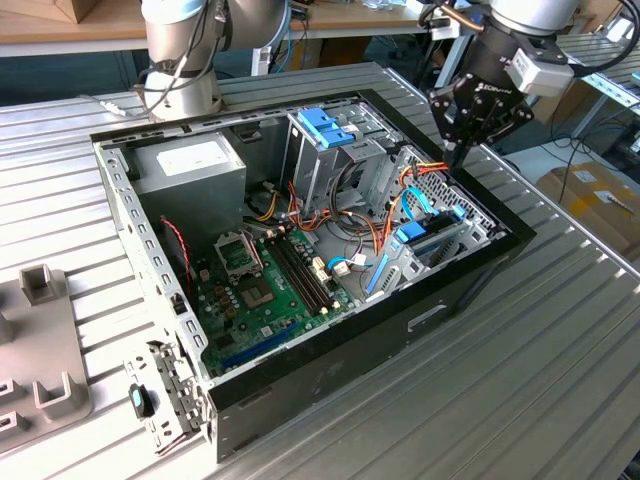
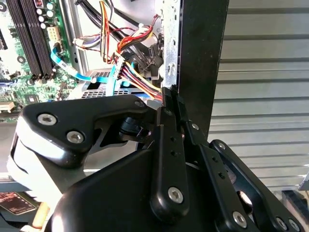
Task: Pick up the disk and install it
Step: 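Insert the second disk wire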
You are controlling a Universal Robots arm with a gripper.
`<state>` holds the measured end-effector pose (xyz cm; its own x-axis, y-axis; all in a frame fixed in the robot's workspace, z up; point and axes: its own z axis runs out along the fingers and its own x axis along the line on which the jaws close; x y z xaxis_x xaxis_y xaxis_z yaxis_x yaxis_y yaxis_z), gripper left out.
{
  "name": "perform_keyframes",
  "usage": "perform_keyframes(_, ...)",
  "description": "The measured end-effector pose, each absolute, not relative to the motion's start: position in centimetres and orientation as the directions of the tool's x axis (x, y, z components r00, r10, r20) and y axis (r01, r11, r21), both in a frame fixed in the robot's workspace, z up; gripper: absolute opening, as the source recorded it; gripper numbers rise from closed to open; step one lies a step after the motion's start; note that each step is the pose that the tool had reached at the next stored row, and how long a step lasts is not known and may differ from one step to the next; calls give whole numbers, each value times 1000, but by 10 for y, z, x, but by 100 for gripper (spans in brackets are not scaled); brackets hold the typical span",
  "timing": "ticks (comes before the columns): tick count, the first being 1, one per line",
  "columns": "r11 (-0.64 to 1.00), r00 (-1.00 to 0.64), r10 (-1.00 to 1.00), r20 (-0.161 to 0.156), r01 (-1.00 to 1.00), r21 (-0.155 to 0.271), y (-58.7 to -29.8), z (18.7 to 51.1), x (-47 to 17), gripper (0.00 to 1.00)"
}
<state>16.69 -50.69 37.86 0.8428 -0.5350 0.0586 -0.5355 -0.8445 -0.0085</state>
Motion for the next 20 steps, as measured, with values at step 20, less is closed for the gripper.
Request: perform_keyframes(20,-577,576,-815,62,-817,-6,-507,377,167,16)
